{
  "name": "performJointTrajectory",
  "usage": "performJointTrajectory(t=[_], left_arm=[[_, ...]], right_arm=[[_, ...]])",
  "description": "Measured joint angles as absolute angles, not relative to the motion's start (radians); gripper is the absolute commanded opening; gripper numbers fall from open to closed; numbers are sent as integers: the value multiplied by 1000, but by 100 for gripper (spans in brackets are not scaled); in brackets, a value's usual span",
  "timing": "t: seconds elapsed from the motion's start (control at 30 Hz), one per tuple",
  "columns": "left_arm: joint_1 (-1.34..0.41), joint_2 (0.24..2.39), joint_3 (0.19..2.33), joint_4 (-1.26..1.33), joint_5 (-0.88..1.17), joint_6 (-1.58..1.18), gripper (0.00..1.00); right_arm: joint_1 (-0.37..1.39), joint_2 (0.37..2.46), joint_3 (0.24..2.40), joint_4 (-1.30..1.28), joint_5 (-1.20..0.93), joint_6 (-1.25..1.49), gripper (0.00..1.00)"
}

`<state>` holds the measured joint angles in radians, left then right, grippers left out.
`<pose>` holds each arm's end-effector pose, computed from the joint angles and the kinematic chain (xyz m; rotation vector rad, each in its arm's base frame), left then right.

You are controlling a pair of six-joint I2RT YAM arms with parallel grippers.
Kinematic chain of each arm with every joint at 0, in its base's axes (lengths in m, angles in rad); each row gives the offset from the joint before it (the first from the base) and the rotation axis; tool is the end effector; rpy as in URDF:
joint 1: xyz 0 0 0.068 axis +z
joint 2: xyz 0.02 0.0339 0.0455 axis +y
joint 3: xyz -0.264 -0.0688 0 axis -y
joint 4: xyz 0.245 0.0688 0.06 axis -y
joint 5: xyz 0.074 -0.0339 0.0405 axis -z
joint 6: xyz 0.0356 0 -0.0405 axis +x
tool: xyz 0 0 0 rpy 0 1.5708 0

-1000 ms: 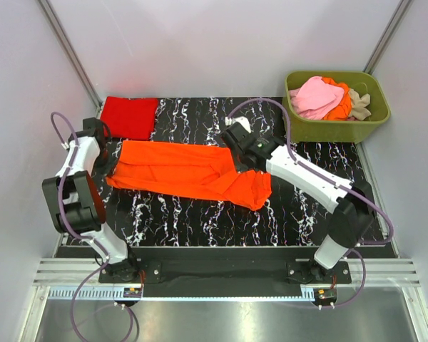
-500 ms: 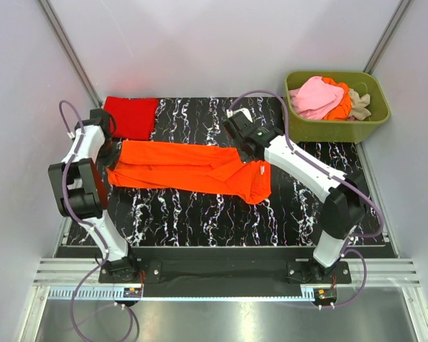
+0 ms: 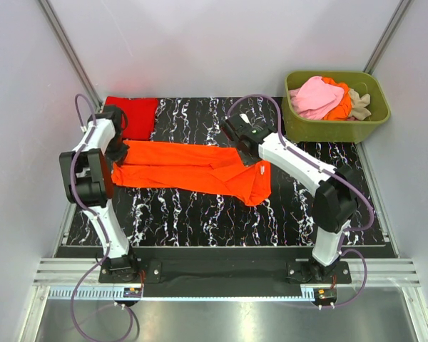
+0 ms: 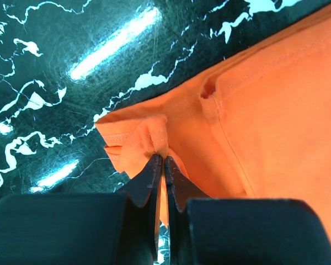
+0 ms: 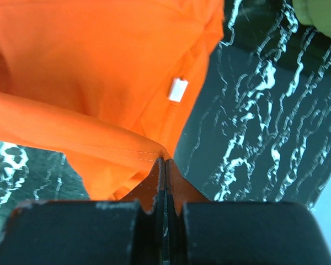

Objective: Fold and stack the t-shirts
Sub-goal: Fold the tshirt

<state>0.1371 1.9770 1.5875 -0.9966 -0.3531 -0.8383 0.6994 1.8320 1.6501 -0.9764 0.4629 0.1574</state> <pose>0.3881 0.0660 0.2129 -1.3644 2.4726 0.3833 0.3029 0.2340 0.2863 -0.5640 2.5018 -0.3265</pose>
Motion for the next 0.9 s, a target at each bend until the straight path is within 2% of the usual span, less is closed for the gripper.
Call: performJointTrajectory(t=[0.43,0.57,0.7,0.9], left_arm=[[134,2069,1684,-1033,-384,-838,12],[130,2078,1709,-1039,-393,-836,20],[130,2077,1731,-1045,-401,-828,41],[130,2068,1733,-1049,-410,-809,43]], right_arm=[[665,1904,1708,-1018,557,143,0],[664,1950,1713,-1011,555,123,0],[664,1958,1713,-995,528,117,0],[664,1923,1673,-951,435,128,0]])
